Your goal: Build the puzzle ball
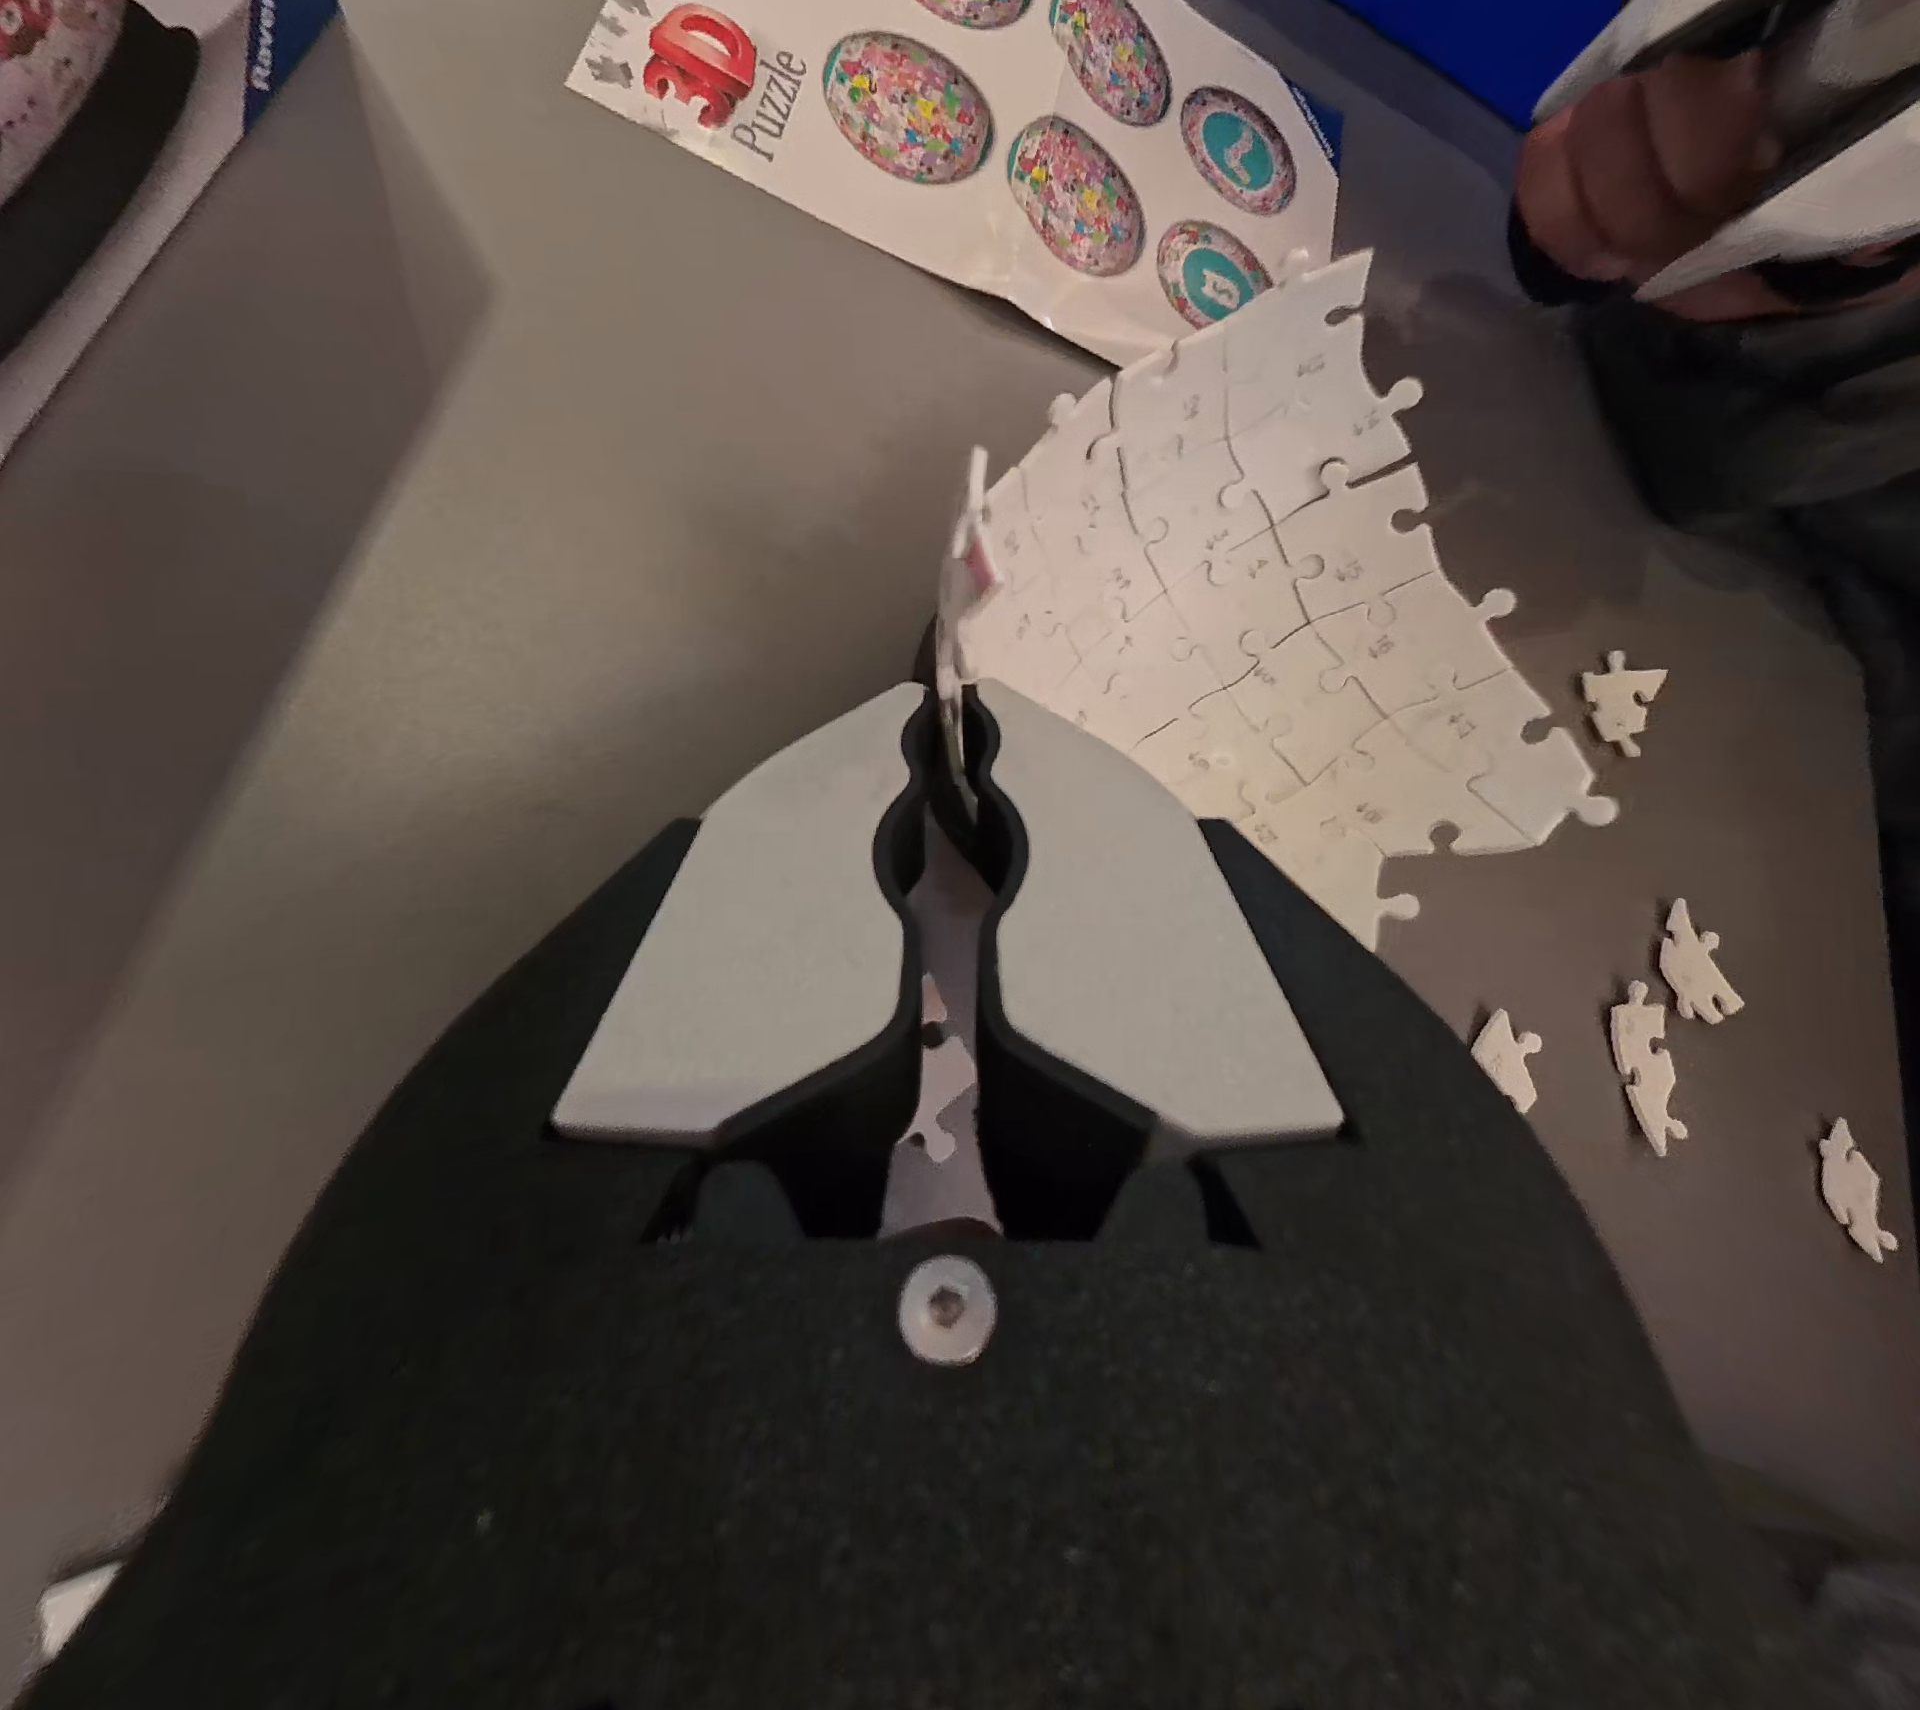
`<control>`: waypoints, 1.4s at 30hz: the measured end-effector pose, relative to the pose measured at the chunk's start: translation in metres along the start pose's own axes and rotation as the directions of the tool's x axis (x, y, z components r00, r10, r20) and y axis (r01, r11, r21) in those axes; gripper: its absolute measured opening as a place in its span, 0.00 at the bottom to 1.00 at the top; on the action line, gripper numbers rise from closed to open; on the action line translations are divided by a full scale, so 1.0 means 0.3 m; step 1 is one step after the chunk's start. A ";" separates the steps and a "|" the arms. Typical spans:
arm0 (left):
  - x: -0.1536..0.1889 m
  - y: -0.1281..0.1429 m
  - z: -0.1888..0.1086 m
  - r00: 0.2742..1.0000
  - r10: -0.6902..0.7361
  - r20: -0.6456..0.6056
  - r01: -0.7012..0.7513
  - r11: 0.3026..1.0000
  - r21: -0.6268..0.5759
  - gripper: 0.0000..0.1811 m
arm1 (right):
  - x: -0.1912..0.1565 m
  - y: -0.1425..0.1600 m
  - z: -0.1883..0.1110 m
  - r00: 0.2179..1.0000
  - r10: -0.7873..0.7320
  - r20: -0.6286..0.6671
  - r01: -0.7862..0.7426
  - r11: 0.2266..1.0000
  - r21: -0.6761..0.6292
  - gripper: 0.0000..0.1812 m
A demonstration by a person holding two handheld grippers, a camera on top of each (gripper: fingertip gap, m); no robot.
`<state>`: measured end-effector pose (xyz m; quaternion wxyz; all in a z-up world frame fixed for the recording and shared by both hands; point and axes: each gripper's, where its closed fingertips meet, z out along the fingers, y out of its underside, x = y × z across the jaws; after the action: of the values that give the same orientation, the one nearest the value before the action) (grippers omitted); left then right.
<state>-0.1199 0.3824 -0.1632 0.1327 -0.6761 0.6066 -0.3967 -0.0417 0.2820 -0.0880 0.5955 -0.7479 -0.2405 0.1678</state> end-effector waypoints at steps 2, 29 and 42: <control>0.010 -0.012 -0.010 1.000 0.001 -0.012 -0.001 1.000 0.014 0.05 | -0.011 0.032 0.006 0.999 -0.045 0.009 0.046 0.998 -0.041 0.16; 0.746 0.098 -0.339 0.881 -0.080 0.466 -0.108 0.926 0.363 0.39 | -0.777 0.144 -0.827 0.990 0.079 -0.113 -0.078 0.997 0.008 0.20; 1.357 0.671 -0.236 0.794 -0.343 0.502 0.004 0.828 0.560 0.40 | -1.109 0.333 -1.182 0.947 0.042 -0.320 -0.088 0.987 -0.131 0.20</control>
<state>-0.3337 -0.0190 -0.0973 0.4550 -0.7552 0.3342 -0.3330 -0.1107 -0.2091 -0.1136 0.5650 -0.8136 -0.1286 0.0477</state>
